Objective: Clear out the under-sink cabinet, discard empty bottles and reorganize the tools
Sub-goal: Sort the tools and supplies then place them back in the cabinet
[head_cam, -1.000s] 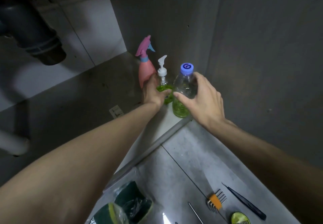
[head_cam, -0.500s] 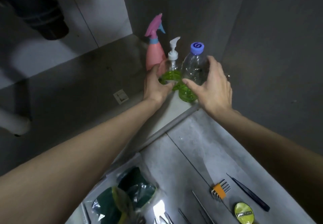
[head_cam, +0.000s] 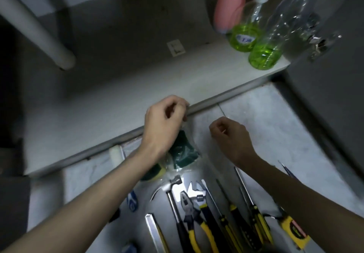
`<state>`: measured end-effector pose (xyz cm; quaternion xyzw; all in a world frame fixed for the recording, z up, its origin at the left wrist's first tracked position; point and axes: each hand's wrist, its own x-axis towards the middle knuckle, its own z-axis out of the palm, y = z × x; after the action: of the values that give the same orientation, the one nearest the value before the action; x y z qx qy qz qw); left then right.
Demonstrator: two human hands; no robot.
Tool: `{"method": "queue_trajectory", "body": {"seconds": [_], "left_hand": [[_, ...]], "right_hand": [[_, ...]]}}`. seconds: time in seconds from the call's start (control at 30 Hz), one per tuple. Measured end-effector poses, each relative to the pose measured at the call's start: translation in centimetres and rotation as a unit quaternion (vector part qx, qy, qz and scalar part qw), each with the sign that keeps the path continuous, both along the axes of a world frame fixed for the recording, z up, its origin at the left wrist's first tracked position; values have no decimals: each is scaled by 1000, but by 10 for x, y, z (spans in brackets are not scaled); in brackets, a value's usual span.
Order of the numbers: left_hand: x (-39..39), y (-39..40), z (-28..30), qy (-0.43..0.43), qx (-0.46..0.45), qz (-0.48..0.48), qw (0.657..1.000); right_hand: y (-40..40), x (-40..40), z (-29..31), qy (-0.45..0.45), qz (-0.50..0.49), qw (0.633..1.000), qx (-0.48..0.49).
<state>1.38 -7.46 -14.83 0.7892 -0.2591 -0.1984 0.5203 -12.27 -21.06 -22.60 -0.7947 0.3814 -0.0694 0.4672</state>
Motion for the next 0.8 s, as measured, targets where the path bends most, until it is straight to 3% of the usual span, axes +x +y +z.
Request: {"method": "queue_trajectory", "body": {"seconds": [0.1,0.3,0.5,0.6,0.8], "left_hand": [[-21,42,-11,3,30,40,999],[-38,111,-44,-38,180,110,977],[-30,121,-64,-69,292,100,949],[-25,112,-70,-33,354,95,930],[-31,110,-82,-48,401,60,913]], "right_hand": [[11,12,0,29,49,998,-10],[30,25,16,52,109,991,-63],[67,26,8,103,155,970,-156],[85,27,1,115,150,961,-202],[89,29,4,140,132,969,-157]]}}
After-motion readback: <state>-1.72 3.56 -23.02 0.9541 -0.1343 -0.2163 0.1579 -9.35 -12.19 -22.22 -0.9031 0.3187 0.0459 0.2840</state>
